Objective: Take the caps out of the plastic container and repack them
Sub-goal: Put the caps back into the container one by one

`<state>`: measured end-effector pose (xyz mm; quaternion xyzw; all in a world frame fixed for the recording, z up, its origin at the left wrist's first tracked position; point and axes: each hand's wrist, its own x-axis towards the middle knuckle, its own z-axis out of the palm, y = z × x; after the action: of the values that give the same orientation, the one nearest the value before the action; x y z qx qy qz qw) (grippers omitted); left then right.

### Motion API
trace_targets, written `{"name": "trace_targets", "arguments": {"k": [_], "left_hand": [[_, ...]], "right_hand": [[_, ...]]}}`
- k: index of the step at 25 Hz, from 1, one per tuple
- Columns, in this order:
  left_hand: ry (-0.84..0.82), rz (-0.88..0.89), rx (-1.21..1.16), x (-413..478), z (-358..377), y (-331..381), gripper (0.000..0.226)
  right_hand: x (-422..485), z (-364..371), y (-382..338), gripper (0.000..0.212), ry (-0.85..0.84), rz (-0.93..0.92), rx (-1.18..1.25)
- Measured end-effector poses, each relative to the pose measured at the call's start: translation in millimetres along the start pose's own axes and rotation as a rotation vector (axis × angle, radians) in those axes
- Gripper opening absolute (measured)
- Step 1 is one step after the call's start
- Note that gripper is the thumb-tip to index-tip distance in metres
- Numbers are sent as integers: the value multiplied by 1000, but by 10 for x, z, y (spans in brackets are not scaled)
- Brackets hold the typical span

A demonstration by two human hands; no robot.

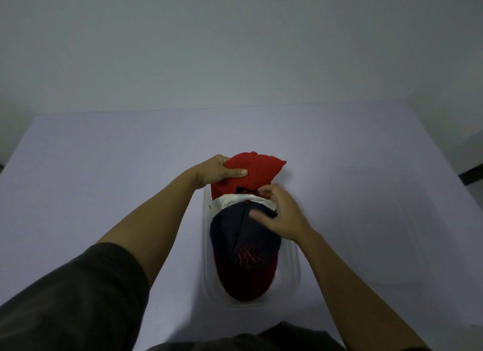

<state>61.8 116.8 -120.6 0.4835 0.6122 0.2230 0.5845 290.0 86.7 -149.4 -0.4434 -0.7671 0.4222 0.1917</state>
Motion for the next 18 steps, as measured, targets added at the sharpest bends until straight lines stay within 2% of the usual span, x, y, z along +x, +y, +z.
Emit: {"name": "trace_targets", "arguments": {"k": [1,2,3,5,7,9,11,14,18], "left_hand": [[2,0,-6,0,-10,-12,32],[1,0,-7,-1,-20,-23,32],[-1,1,-7,-8,-24,-29,31],[0,8,-10,-22,-26,-39,23],[14,27,-28,-34,-9,-47,16],[41,51,-50,-36,10,-65,19],[69,64,-65,-30,29,-100,22],[104,54,-74,-15,53,-154,25],[111,1,-25,12,56,-236,35]], "right_hand": [[52,-21,22,52,186,-16,-11],[144,-63,69,54,310,-6,-58],[246,-134,100,66,319,19,-115],[454,-246,171,90,108,27,-181],[588,-310,199,86,-44,2,-198],[658,-327,218,67,-47,-11,-204],[679,-331,196,58,-34,-24,-276],[708,-341,200,57,-62,10,-387],[806,-294,210,61,-238,195,-442]]}}
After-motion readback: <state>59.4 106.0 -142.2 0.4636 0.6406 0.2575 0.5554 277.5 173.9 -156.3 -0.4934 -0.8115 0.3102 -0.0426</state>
